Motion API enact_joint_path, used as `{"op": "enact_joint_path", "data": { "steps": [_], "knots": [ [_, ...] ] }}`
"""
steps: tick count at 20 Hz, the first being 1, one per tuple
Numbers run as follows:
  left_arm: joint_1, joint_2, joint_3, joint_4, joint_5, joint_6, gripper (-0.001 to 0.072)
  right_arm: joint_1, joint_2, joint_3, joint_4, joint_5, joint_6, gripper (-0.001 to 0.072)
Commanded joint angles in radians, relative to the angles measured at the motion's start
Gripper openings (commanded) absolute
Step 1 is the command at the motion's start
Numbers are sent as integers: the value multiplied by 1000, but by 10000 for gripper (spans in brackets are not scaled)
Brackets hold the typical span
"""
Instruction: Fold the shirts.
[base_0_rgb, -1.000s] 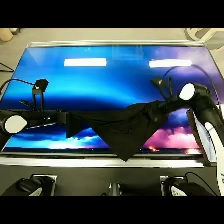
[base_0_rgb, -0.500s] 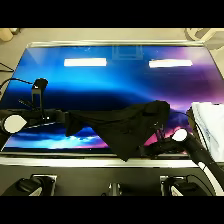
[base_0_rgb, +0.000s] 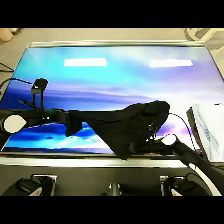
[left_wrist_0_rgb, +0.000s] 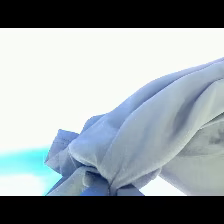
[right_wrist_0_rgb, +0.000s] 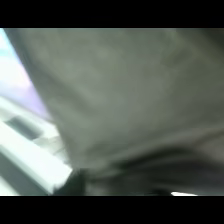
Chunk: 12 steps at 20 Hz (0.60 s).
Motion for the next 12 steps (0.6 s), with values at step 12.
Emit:
{"op": "enact_joint_path", "data": {
  "steps": [12],
  "knots": [
    [394, 15, 1142, 196, -145, -118, 23, 37, 456, 1440, -1346, 311, 210, 15]
  ]
}}
